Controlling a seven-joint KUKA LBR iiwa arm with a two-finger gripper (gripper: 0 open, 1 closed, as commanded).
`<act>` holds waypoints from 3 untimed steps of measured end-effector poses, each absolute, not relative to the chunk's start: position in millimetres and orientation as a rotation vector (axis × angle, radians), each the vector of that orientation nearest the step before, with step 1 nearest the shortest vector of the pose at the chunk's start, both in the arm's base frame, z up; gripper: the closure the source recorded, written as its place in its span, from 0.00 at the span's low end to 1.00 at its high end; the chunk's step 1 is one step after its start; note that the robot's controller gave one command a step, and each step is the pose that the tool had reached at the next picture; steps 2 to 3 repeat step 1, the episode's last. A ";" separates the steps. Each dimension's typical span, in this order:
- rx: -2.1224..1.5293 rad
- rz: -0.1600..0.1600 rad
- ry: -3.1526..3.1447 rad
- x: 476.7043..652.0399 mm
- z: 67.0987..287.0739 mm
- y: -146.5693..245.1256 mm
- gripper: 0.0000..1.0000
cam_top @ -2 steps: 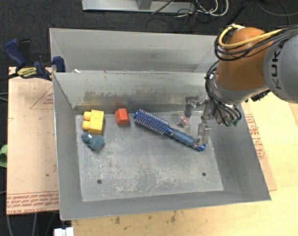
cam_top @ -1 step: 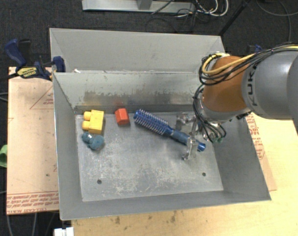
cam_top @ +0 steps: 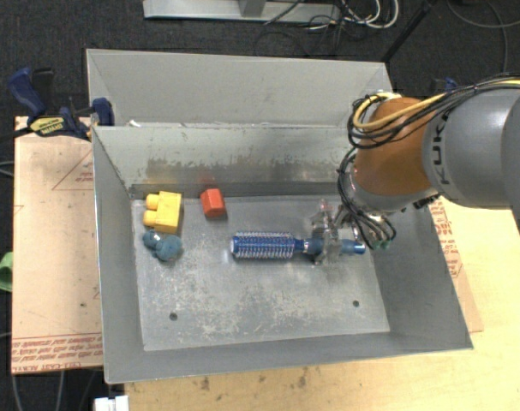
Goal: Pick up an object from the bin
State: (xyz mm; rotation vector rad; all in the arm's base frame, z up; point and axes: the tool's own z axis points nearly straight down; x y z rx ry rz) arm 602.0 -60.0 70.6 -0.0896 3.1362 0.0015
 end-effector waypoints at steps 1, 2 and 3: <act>-0.183 -0.003 3.125 617.0 224.8 -83.4 1.00; -0.183 -0.003 3.125 617.0 224.8 -83.4 1.00; -0.183 -0.003 3.125 617.0 224.8 -83.4 1.00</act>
Offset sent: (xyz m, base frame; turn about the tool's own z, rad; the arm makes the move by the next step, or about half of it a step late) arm 0.0126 -0.0231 0.1495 -0.0631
